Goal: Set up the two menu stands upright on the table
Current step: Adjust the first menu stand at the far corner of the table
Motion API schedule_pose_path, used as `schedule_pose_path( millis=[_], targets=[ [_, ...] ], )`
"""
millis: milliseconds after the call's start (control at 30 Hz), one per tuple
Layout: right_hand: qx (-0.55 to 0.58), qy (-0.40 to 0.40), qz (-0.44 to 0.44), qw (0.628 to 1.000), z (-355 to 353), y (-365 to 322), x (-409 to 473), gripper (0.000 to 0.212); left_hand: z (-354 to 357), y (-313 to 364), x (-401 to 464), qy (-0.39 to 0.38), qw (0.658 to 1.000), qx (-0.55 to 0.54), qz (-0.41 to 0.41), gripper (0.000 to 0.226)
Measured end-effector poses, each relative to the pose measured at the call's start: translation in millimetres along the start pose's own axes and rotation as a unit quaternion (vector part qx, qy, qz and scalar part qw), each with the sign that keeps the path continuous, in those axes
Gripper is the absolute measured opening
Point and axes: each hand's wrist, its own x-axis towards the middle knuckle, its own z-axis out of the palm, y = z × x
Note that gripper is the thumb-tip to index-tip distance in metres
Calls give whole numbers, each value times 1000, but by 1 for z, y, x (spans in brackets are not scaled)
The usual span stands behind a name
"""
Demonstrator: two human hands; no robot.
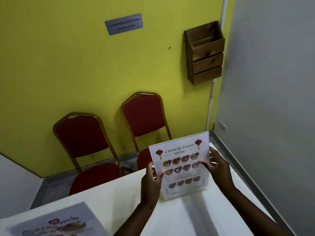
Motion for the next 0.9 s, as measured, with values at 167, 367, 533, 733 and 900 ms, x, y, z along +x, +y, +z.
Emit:
schedule_pose_path(
  millis=[167,367,533,733,900],
  targets=[
    [-44,19,-27,999,-23,18,61,54,35,17,48,1,999,-18,39,36],
    [-92,22,-9,996,-30,41,121,51,87,12,103,-18,998,-61,2,36],
    [-117,12,12,993,-39,56,121,59,103,4,99,-42,997,-61,-9,47],
    [-142,-23,8,990,-42,54,120,72,98,11,98,-48,998,-50,-5,59],
    [-131,-23,-2,991,-35,50,125,67,90,9,98,-37,999,-31,-9,60]
  ],
)
